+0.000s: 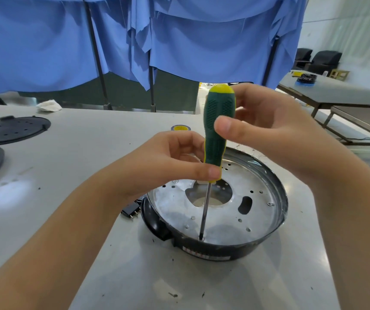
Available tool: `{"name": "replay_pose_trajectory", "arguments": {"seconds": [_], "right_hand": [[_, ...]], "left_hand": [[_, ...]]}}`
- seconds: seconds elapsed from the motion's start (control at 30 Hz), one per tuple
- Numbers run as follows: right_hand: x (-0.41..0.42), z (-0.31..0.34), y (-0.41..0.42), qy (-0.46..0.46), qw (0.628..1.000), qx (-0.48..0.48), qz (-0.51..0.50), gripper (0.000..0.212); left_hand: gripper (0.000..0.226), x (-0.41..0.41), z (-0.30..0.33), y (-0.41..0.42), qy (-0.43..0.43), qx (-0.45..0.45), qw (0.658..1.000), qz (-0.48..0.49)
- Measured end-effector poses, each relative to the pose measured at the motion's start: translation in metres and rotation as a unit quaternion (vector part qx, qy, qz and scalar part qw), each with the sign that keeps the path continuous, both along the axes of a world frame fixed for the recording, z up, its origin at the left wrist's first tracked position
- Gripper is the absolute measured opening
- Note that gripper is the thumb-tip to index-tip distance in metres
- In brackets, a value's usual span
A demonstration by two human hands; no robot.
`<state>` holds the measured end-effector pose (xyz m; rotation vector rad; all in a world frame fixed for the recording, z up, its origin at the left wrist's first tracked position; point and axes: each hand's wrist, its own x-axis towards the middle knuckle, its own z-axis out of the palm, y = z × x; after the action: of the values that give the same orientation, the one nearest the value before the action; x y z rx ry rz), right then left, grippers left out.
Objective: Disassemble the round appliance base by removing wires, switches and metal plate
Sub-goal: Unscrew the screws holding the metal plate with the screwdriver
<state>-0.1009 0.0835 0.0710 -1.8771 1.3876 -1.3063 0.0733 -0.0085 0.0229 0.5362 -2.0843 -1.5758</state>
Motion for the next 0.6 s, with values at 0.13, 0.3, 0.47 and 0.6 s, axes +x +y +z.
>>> {"name": "replay_pose_trajectory", "arguments": {"seconds": [0.13, 0.3, 0.47, 0.6], "right_hand": [[0.004, 0.001, -0.002, 0.01, 0.997, -0.05, -0.049, 0.026], [0.001, 0.001, -0.001, 0.019, 0.999, -0.026, -0.036, 0.031], [0.002, 0.004, 0.002, 0.039, 0.998, -0.03, -0.045, 0.028], [0.005, 0.005, 0.003, 0.075, 0.991, -0.075, -0.077, 0.029]], "left_hand": [[0.04, -0.006, 0.004, 0.009, -0.011, -0.029, 0.999, 0.035], [0.043, -0.007, 0.009, 0.013, 0.015, -0.002, 0.999, 0.05], [0.038, -0.006, 0.012, 0.016, 0.028, -0.021, 0.997, 0.076], [0.05, -0.007, 0.013, 0.019, 0.029, -0.044, 0.994, 0.096]]}}
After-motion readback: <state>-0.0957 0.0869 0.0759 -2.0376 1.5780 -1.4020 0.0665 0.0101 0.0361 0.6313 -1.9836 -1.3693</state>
